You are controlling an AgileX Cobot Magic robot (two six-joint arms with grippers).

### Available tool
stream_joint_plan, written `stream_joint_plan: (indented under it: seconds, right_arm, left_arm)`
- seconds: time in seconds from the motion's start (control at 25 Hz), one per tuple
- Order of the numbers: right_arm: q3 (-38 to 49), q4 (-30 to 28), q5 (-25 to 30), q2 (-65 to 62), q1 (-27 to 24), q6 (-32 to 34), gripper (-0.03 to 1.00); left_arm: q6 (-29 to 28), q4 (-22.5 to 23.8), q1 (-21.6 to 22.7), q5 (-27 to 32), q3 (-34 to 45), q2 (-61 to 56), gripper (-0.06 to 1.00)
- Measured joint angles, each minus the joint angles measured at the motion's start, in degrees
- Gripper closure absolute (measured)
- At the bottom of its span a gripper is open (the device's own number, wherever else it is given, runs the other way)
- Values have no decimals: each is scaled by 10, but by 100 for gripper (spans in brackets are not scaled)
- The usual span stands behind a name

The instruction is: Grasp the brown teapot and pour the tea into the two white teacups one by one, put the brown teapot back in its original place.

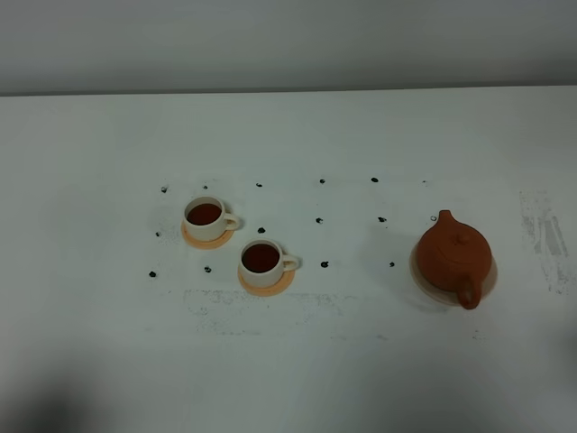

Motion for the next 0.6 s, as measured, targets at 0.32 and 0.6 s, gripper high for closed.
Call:
stream_joint_plan:
  seconds: [0.32, 0.6]
  right_arm:
    - [13, 71, 57, -57, -122, -122, 46]
    - [81, 75, 18, -107, -143, -130, 46]
  left_arm:
    - [0, 0, 0, 0, 0, 0, 58]
    - [0, 0, 0, 0, 0, 0, 58]
